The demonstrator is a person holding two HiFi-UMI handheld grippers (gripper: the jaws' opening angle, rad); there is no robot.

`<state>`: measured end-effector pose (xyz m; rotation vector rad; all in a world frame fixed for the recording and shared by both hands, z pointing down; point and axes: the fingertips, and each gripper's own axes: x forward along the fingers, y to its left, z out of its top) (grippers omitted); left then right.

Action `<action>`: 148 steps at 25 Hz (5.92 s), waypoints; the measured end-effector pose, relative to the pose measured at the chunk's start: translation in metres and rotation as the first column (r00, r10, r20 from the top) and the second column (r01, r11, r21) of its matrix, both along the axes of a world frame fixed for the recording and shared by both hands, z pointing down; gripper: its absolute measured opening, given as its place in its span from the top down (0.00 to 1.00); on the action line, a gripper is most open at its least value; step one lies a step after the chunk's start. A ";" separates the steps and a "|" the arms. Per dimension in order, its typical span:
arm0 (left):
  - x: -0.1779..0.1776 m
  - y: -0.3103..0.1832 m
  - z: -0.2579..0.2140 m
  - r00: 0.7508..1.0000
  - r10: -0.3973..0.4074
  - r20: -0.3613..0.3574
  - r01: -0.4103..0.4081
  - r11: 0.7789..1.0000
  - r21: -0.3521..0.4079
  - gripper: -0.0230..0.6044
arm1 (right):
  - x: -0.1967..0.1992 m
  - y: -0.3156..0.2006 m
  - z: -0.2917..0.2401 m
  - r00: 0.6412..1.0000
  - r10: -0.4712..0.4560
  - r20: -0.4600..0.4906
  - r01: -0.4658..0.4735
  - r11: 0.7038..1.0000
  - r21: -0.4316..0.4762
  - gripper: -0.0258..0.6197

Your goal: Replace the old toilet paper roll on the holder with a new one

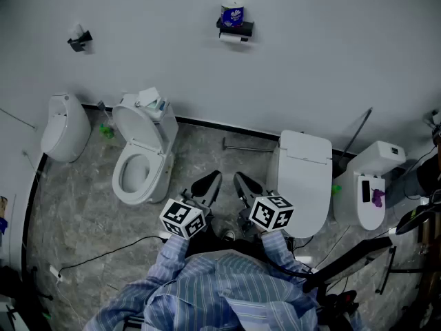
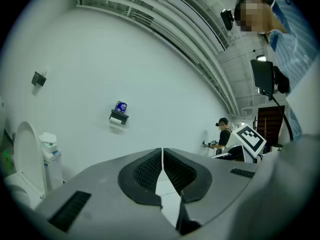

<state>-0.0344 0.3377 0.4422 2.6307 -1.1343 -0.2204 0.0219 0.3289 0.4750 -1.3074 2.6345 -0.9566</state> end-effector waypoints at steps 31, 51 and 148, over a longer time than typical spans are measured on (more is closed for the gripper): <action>-0.004 -0.038 0.014 1.000 0.014 -0.005 -0.014 1.000 -0.028 0.95 | -0.004 -0.036 0.016 1.000 -0.025 0.011 0.026 0.999 -0.037 0.95; -0.065 -0.180 -0.006 0.997 0.077 -0.016 -0.078 0.997 -0.020 0.95 | -0.064 -0.171 0.002 0.999 0.019 0.039 -0.017 0.997 -0.069 0.95; 0.021 -0.670 0.014 0.714 0.014 -0.700 -0.345 0.877 -0.335 0.56 | 0.038 -0.581 0.035 0.996 -0.067 -0.065 0.054 0.983 -0.174 0.95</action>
